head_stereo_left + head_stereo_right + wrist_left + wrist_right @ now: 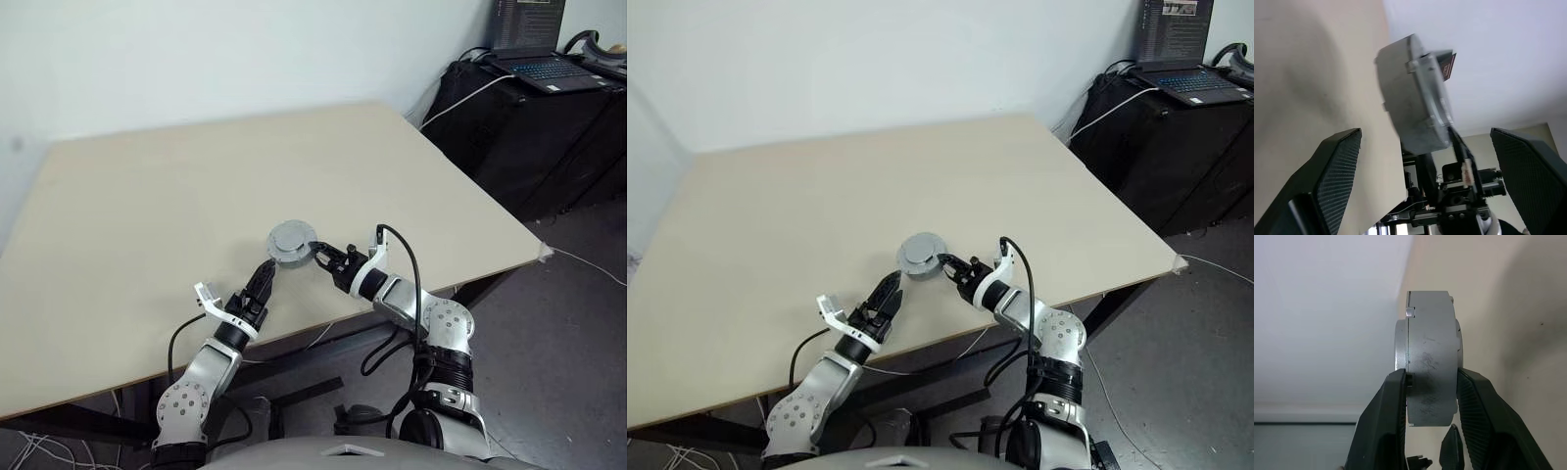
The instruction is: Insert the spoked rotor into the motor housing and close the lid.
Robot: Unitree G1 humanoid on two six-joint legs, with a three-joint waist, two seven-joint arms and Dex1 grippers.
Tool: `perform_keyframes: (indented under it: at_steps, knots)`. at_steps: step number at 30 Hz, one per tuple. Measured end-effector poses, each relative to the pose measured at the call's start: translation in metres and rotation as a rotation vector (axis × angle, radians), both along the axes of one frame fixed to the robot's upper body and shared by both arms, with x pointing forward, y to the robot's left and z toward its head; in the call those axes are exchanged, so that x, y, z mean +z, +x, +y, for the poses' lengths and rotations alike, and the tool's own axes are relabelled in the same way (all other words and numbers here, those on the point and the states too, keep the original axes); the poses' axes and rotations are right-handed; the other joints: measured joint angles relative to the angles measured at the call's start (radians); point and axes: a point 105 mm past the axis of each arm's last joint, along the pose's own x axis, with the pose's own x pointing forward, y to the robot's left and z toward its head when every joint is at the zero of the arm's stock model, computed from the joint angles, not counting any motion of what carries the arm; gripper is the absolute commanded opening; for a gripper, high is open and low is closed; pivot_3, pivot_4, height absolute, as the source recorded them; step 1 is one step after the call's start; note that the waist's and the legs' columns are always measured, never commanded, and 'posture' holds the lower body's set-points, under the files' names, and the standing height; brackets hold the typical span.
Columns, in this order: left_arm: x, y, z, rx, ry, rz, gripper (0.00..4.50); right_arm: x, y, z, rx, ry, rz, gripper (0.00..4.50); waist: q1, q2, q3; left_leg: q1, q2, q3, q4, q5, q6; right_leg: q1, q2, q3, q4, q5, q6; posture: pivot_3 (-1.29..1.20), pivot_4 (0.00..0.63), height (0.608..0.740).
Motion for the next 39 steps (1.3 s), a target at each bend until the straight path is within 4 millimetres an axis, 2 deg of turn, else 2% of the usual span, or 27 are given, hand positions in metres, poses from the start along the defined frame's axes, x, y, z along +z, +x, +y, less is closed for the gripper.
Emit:
perform_keyframes:
  at_steps: [15,26,39]
  knots:
    - [0.006,0.002,0.001,0.016,-0.049,-0.040,4.50,0.003,-0.009,0.011,0.083,-0.006,0.003,1.20,0.000,0.000,0.000,0.000,0.000,0.000,0.001,0.000,0.001,0.000,0.001,0.000,0.000,0.000,0.001,0.00,0.000,0.740]
    - [-0.009,0.001,-0.001,0.016,-0.077,0.009,4.50,0.004,-0.016,0.018,0.147,-0.009,0.005,1.20,0.001,0.000,0.000,0.000,0.000,0.001,0.002,0.000,0.002,0.001,0.001,-0.001,0.000,0.001,0.002,0.00,0.000,0.740]
    - [-0.012,0.000,0.004,0.038,-0.101,-0.014,4.50,0.002,-0.024,0.024,0.211,-0.017,0.016,1.20,0.000,0.000,0.000,0.000,0.000,0.002,0.002,0.000,0.002,0.001,0.000,-0.001,0.000,0.001,0.002,0.00,0.000,0.740]
